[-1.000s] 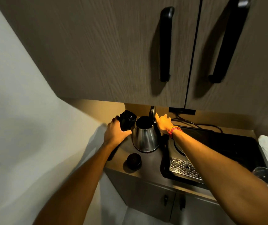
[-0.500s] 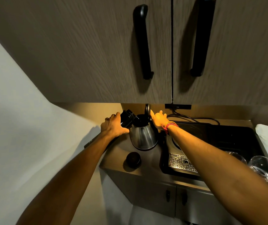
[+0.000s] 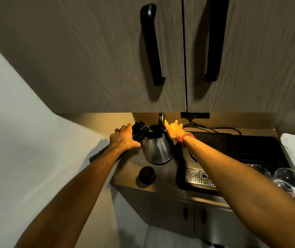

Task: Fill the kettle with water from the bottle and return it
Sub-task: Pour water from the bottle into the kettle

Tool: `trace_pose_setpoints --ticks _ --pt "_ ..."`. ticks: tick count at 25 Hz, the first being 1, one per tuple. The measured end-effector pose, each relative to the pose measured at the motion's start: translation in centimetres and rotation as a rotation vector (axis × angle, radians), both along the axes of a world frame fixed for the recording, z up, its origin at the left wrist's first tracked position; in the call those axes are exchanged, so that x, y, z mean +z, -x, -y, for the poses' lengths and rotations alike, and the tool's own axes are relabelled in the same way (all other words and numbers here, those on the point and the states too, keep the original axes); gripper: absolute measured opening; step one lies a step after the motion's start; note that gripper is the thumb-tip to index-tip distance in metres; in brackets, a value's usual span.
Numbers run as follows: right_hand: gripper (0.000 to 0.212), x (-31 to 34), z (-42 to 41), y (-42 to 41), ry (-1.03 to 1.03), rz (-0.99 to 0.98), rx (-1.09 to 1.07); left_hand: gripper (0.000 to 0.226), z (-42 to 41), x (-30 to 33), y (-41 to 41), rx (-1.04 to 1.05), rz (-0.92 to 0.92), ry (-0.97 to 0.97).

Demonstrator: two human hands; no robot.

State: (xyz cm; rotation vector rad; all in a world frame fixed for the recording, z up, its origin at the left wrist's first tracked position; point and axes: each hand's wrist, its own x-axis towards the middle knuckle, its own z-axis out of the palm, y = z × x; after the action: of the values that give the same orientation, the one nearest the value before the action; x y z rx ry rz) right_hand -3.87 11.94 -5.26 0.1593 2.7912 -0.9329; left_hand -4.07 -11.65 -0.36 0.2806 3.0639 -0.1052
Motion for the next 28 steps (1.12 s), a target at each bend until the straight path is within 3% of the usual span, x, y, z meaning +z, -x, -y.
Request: trace_pose_setpoints --ticks 9,13,17,28 --pt "0.07 0.1 0.3 -0.2 -0.091 -0.008 0.05 0.079 0.2 0.3 -0.1 -0.003 0.013 0.023" --pt "0.061 -0.3 0.5 -0.1 -0.152 -0.021 0.038 0.082 0.1 0.4 0.0 -0.011 0.035 0.025" --pt "0.07 -0.5 1.1 -0.4 -0.022 -0.096 -0.19 0.083 0.1 0.4 0.1 -0.023 0.043 0.031" --pt "0.071 -0.6 1.1 -0.4 0.038 -0.103 -0.222 0.083 -0.1 0.6 0.0 -0.026 0.04 0.053"
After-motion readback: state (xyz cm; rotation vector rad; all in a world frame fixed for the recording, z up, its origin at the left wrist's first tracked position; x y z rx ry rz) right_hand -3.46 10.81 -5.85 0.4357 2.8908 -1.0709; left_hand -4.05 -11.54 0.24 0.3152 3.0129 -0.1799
